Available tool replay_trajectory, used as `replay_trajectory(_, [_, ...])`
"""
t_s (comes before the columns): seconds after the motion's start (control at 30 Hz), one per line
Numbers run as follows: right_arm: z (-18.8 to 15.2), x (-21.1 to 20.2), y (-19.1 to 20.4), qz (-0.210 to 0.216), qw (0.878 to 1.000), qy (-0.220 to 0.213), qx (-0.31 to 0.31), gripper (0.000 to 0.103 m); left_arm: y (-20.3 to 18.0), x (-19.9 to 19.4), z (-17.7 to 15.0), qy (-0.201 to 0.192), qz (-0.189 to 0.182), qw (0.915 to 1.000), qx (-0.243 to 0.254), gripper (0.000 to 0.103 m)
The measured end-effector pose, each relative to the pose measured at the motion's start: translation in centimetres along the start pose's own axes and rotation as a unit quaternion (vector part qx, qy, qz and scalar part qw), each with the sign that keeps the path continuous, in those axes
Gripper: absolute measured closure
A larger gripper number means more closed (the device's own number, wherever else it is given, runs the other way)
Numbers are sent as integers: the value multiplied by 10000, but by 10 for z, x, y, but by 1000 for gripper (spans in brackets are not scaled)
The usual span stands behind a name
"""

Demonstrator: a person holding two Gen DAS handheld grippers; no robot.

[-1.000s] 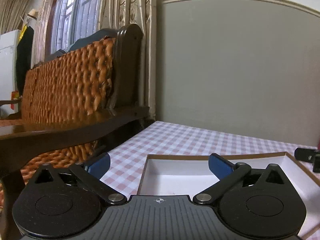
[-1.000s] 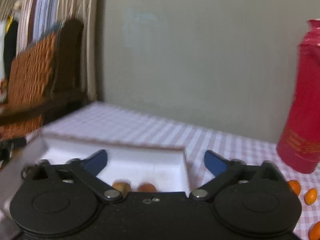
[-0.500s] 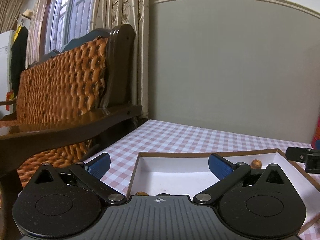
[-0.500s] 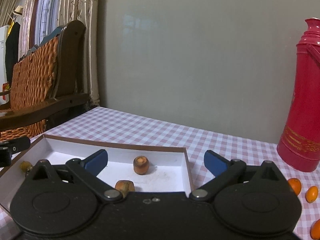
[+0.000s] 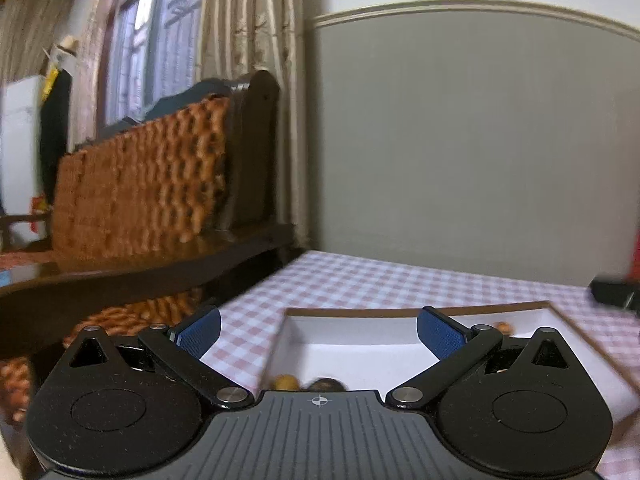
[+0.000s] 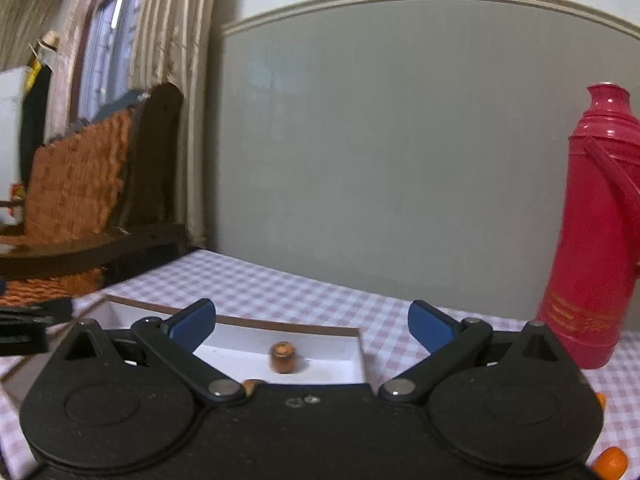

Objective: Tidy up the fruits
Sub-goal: 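Move both open tools away from the box toward the oranges by the thermos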

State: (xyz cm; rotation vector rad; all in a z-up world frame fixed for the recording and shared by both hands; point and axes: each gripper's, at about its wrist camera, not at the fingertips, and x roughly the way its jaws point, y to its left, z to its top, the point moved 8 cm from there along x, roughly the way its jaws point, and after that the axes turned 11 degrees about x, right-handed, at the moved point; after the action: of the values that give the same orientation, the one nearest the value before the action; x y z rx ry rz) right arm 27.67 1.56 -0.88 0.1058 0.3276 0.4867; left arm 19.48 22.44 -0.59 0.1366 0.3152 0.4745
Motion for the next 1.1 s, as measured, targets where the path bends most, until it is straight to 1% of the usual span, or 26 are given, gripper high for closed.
replay_trajectory(0.03, [-3, -2, 3, 163, 9997, 203, 8, 6, -3, -3, 1, 16, -93, 9999, -36, 0])
replay_trajectory(0.07, [-4, -7, 5, 289, 9992, 268, -36, 6, -6, -5, 2, 37, -169, 9998, -17, 0])
replay_trajectory(0.1, [-4, -11, 6, 301, 9992, 234, -115, 6, -10, -8, 4, 51, -258, 9997, 19, 0])
replay_trajectory(0.17, [-2, -23, 5, 199, 9994, 104, -263, 6, -16, -16, 5, 70, -415, 9991, 26, 0])
replay_trajectory(0.23, [-2, -32, 1, 205, 9995, 109, -223, 6, -21, -27, 5, 29, -499, 9988, 5, 0])
replay_trajectory(0.37, [-5, -49, -12, 59, 9997, 122, -197, 6, -32, -49, 0, -28, -654, 9976, 226, 0])
replay_trajectory(0.53, [-12, -75, -16, -145, 9992, 18, -385, 6, -42, -76, -10, -14, -1046, 9941, 295, 0])
replay_trajectory(0.63, [-18, -92, -18, -331, 9969, -79, -712, 6, -53, -91, -11, -101, -1309, 9905, 397, 0])
replay_trajectory(0.7, [-24, -101, -18, -413, 9950, -69, -903, 8, -61, -100, -11, -191, -1463, 9880, 457, 0])
replay_trajectory(0.77, [-28, -112, -19, -416, 9944, -88, -965, 8, -70, -108, -11, -240, -1636, 9848, 536, 0])
replay_trajectory(0.87, [-31, -125, -24, -439, 9950, -90, -890, 8, -80, -115, -11, -258, -1918, 9789, 655, 0])
replay_trajectory(1.0, [-33, -140, -34, -568, 9946, -122, -863, 8, -85, -122, -9, -353, -1768, 9814, 664, 0])
replay_trajectory(1.1, [-36, -148, -46, -661, 9945, -84, -813, 8, -89, -128, -8, -424, -1799, 9806, 646, 0])
